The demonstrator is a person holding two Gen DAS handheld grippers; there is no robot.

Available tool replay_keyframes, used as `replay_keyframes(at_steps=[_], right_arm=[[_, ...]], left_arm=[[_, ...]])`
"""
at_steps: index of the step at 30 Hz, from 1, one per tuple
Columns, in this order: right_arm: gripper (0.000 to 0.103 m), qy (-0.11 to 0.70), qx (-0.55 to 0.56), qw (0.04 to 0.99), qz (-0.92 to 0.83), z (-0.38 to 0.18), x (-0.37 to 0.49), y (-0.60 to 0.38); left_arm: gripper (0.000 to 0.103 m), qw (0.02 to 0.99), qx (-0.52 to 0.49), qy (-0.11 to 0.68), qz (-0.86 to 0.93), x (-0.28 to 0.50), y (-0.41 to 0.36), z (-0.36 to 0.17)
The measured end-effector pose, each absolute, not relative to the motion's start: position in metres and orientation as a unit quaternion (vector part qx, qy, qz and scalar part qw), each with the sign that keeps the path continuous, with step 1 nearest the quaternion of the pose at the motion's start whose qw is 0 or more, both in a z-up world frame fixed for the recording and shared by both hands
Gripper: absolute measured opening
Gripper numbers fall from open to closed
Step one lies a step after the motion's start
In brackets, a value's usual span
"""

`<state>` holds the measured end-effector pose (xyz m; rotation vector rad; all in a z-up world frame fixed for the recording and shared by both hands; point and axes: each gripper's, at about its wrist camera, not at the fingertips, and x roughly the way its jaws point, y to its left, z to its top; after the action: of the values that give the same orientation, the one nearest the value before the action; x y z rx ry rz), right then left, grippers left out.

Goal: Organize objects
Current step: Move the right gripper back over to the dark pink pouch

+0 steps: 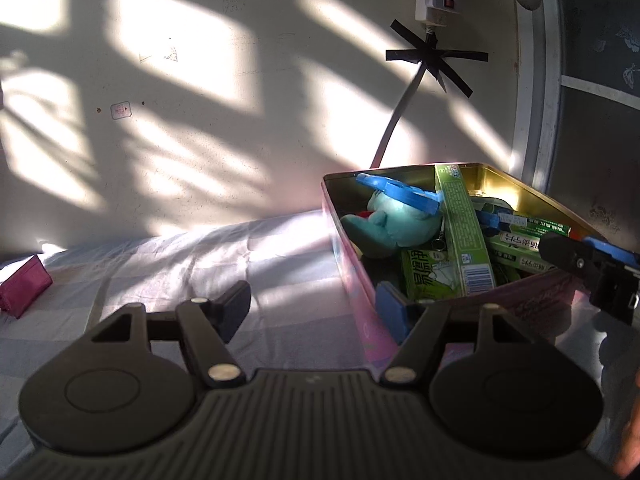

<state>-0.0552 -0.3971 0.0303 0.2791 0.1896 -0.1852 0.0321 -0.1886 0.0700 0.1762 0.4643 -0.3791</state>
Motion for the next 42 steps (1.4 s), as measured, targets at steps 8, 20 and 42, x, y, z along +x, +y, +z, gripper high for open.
replay_keyframes(at_steps=[8, 20, 42], right_arm=[[0.06, 0.117, 0.142, 0.978, -0.1, 0.022, -0.059, -0.387], [0.06, 0.17, 0.115, 0.976, -0.075, 0.003, -0.051, -0.35], [0.062, 0.21, 0.114, 0.967, -0.083, -0.018, -0.045, -0.336]], left_arm=[[0.073, 0.953, 0.084, 0.228, -0.18, 0.026, -0.167, 0.045], [0.074, 0.946, 0.075, 0.27, -0.162, 0.027, -0.134, -0.001], [0.076, 0.949, 0.035, 0.263, -0.173, 0.025, -0.118, -0.001]])
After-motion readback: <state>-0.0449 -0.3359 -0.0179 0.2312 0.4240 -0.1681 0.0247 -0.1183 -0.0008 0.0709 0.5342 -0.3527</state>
